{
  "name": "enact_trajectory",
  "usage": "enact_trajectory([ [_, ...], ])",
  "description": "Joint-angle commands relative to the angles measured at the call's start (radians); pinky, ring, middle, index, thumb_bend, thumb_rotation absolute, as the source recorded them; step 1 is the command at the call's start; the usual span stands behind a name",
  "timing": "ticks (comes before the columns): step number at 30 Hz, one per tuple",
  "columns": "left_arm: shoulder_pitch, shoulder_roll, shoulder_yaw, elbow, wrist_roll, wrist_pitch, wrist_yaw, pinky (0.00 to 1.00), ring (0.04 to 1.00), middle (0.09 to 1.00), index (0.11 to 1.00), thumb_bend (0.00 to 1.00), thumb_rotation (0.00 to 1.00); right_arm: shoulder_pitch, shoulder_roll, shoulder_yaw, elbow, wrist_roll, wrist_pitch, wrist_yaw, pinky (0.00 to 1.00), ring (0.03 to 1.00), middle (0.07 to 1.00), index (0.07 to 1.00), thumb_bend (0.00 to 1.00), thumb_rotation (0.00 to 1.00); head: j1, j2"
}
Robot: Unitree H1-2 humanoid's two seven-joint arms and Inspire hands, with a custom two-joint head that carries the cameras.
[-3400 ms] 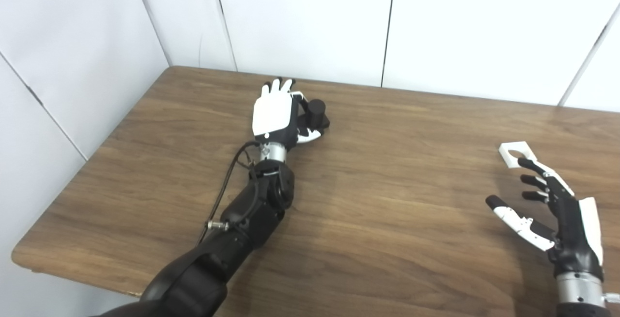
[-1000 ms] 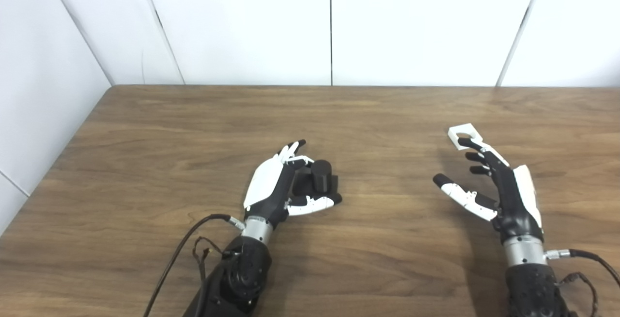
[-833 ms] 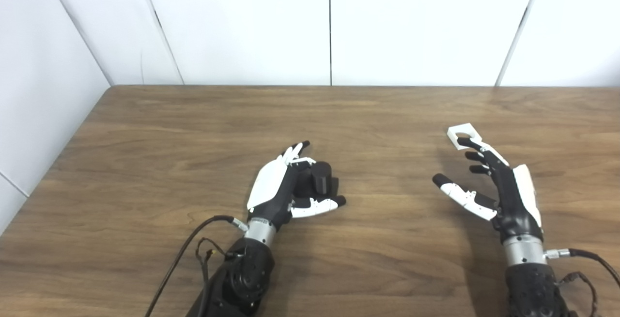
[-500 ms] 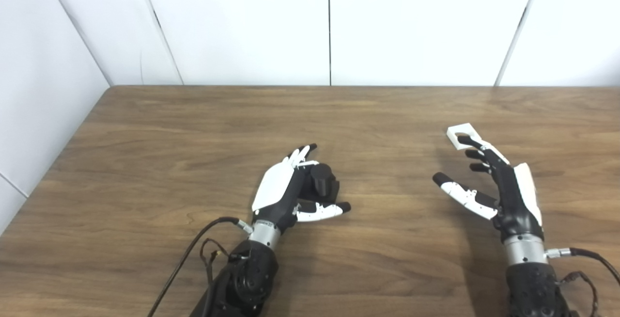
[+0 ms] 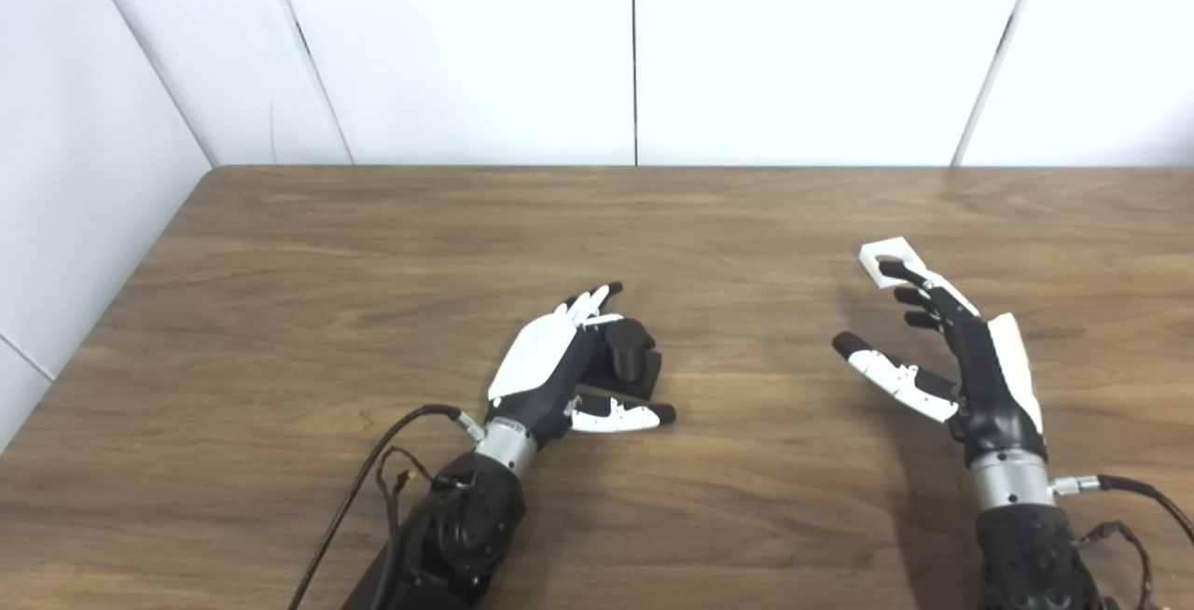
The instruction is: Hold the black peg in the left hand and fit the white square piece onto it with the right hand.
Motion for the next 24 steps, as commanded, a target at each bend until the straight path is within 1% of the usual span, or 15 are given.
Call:
enact_trajectory([
  [1,-0.016,0.029,0.016,0.031,0.001,0.016,-0.03,1.0,1.0,1.0,0.664,0.81,0.33,-0.035,-0.009,-0.008,-0.031,0.006,-0.013,-0.004,0.75,0.81,0.86,0.794,0.72,0.48,0.004,0.0],
  [8,-0.026,0.039,0.037,0.036,-0.001,0.01,-0.041,1.0,1.0,1.0,0.662,0.76,0.26,-0.041,-0.012,-0.01,-0.027,0.013,-0.023,-0.007,0.73,0.8,0.855,0.792,0.71,0.46,0.021,0.002],
  [14,-0.036,0.052,0.051,0.034,0.008,0.009,-0.049,1.0,1.0,1.0,0.661,0.71,0.22,-0.042,-0.016,-0.009,-0.026,0.01,-0.021,-0.009,0.73,0.79,0.851,0.793,0.72,0.48,0.033,0.004],
  [24,-0.056,0.08,0.071,0.039,0.02,0.012,-0.045,1.0,1.0,1.0,0.652,0.65,0.15,-0.041,-0.015,-0.012,-0.028,0.014,-0.015,-0.011,0.72,0.782,0.847,0.779,0.73,0.47,0.046,0.008],
])
